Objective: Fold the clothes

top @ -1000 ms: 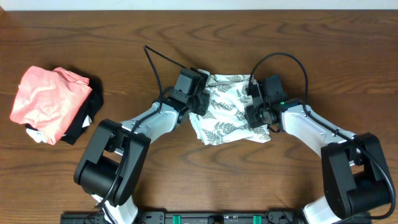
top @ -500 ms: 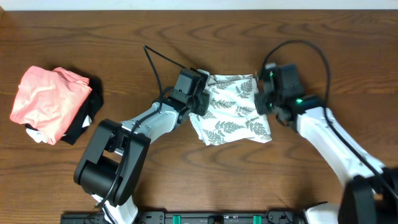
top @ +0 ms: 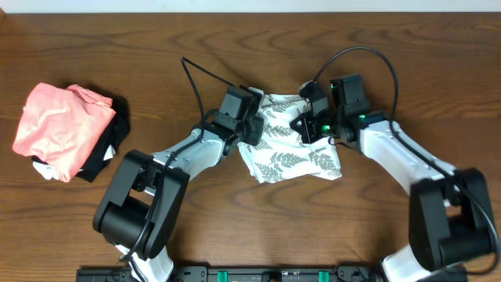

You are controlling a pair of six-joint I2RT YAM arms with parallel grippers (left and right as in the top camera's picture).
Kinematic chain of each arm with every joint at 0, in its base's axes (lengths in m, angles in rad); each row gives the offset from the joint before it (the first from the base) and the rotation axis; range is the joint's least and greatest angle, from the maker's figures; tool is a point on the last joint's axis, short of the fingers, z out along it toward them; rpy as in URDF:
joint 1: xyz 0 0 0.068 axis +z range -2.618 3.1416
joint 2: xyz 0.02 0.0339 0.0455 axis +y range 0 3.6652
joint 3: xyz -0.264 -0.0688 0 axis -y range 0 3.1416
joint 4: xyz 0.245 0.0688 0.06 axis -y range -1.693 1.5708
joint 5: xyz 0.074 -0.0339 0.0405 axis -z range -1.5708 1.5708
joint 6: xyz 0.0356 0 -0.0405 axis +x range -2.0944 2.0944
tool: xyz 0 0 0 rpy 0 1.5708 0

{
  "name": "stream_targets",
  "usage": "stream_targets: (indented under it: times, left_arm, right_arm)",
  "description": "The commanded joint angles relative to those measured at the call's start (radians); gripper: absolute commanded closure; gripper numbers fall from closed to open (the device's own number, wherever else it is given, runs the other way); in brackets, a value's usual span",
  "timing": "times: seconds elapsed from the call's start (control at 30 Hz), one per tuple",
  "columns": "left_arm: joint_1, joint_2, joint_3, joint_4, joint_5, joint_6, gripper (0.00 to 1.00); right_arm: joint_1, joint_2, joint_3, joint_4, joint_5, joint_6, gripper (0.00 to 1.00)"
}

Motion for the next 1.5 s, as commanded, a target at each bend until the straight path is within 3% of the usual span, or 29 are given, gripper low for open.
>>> stream_targets:
  times: [0.0, 0.13, 0.37, 0.47, 0.7, 1.07, 1.23, 1.33, 1.47]
  left_arm:
    - [0.009, 0.007, 0.014, -0.012, -0.027, 0.016, 0.94]
    - [0.009, 0.007, 0.014, -0.026, -0.027, 0.016, 0.94]
    - [0.009, 0.007, 0.014, -0.056, -0.027, 0.017, 0.94]
    - [0.009, 0.007, 0.013, -0.076, -0.027, 0.017, 0.94]
    - [0.01, 0.007, 0.006, -0.093, -0.028, 0.017, 0.94]
    - [0.01, 0.007, 0.003, -0.087, -0.081, 0.017, 0.94]
    - [0.01, 0.006, 0.003, -0.039, -0.081, 0.017, 0.72]
    - [0.012, -0.01, 0.004, -0.014, -0.094, 0.018, 0.44]
    - [0.032, -0.074, 0.006, -0.008, -0.136, 0.018, 0.36]
  right_arm:
    - [-0.003, 0.06, -0.003, 0.072, -0.049, 0.0, 0.98]
    - [-0.003, 0.151, -0.003, 0.176, 0.091, 0.093, 0.97]
    - [-0.01, 0.276, -0.003, 0.215, 0.282, 0.248, 0.96]
    - [-0.023, 0.292, -0.003, 0.21, 0.342, 0.315, 0.9]
    - [-0.059, 0.291, -0.003, 0.197, 0.341, 0.316, 0.74]
    - [-0.074, 0.291, -0.003, 0.163, 0.34, 0.315, 0.73]
    - [-0.072, 0.291, -0.003, 0.139, 0.336, 0.314, 0.74]
    - [-0.072, 0.287, -0.003, 0.137, 0.314, 0.273, 0.72]
    - [-0.068, 0.239, -0.002, 0.13, 0.303, 0.206, 0.69]
